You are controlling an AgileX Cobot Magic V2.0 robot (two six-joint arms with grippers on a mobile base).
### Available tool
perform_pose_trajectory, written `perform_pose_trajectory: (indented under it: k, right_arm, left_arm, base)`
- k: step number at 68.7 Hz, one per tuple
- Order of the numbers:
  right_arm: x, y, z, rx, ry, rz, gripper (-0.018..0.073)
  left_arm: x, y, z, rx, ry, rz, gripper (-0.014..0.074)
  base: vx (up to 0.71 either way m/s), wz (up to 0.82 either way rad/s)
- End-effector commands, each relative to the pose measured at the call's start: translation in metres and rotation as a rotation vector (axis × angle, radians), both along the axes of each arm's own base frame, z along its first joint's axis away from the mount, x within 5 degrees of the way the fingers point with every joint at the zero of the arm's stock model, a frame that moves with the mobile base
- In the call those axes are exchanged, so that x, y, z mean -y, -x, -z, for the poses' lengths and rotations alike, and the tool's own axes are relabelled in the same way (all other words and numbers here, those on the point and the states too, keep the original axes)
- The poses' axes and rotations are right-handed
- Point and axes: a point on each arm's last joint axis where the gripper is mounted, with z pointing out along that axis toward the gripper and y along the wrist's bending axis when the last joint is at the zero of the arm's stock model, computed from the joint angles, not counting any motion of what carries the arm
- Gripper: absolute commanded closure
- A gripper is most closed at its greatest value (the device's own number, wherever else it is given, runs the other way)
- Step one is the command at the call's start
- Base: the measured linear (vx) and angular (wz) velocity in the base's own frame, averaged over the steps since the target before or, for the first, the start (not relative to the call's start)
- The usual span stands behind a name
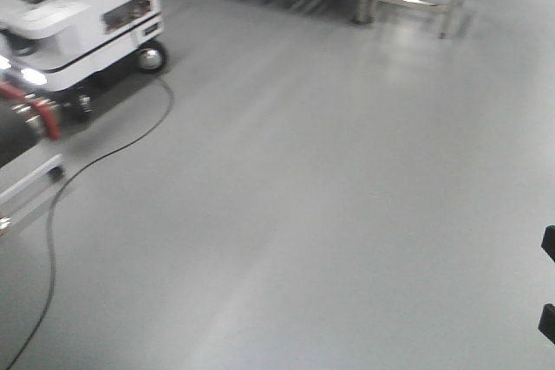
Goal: Move and align brake pads A on conveyor
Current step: 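Drive the base back and turn away from the conveyor, then drive along the yellow floor line toward the blue bin racks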
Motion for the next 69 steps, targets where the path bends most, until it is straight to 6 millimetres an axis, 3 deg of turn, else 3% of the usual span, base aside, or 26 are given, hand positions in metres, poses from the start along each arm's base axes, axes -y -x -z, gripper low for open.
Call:
perform_pose_trajectory:
  k: [1, 43, 69]
  right_arm:
    - [-0.0005, -0.0028, -0.0139, 0.094, -0.006, -0.005, 0.0567]
    - [-0.0005, -0.0027, -0.0136, 0.091, -0.005, -0.004, 0.0567]
    - [-0.0005, -0.0027, -0.0135, 0.089, -0.005, -0.004, 0.0567]
  left_arm:
    - [0.002, -0.0011, -0.0139, 0.086, 0.02, 0.021, 0.0601]
    - [0.002, -0.0011, -0.0139, 0.086, 0.02, 0.021, 0.0601]
    - [0.002, -0.0011, -0.0139, 0.086, 0.02, 0.021, 0.0601]
  base:
    - [0.15, -0.61]
    - [0.22, -0.71]
    - [0.36, -0.36]
